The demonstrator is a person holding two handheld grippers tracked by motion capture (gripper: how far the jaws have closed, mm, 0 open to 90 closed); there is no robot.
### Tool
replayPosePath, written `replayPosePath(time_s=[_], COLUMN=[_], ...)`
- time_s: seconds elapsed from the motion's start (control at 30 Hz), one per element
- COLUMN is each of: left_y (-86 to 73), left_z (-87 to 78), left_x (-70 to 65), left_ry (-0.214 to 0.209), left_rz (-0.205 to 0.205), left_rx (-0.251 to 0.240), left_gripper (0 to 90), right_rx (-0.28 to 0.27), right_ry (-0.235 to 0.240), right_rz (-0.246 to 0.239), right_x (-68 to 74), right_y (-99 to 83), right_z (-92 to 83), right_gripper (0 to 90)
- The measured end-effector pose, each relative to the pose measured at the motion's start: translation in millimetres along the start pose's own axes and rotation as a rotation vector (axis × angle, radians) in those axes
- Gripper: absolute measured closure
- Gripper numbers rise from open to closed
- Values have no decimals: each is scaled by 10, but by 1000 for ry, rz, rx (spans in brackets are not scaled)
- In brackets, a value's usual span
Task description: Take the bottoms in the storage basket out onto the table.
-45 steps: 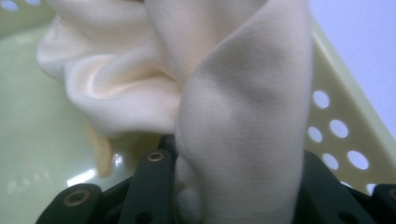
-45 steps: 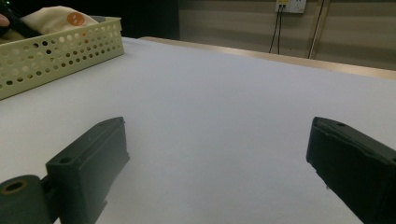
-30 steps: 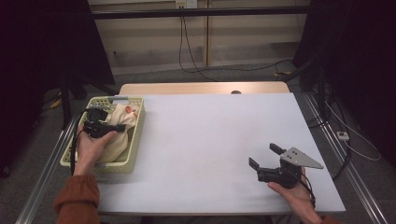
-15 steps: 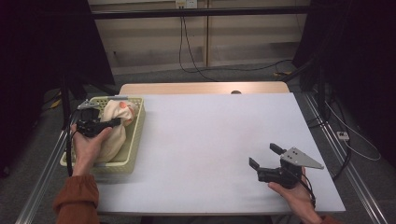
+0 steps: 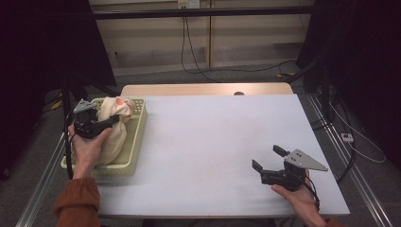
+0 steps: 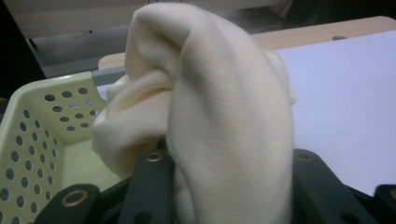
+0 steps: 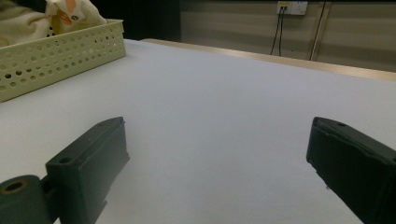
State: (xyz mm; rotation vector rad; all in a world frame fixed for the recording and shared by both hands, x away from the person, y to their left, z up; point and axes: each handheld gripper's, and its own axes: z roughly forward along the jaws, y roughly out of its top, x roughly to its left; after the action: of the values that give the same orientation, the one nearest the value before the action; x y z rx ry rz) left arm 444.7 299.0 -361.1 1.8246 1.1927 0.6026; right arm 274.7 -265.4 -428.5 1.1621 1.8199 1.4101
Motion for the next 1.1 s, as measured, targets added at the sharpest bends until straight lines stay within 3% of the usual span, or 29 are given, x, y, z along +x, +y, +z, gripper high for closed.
replayPosePath(time_s=[0.43,1.1], left_y=[41,186], left_z=[-115,-315], left_x=[-13,-92], left_ry=[-7,-2], left_rz=[-30,-22], left_rx=[-102,-199], left_gripper=[661,661], right_rx=[0,-5], right_ry=[2,3], right_rz=[0,1], right_x=[4,-6], right_y=[1,2], right_z=[2,-9], right_gripper=[53,53])
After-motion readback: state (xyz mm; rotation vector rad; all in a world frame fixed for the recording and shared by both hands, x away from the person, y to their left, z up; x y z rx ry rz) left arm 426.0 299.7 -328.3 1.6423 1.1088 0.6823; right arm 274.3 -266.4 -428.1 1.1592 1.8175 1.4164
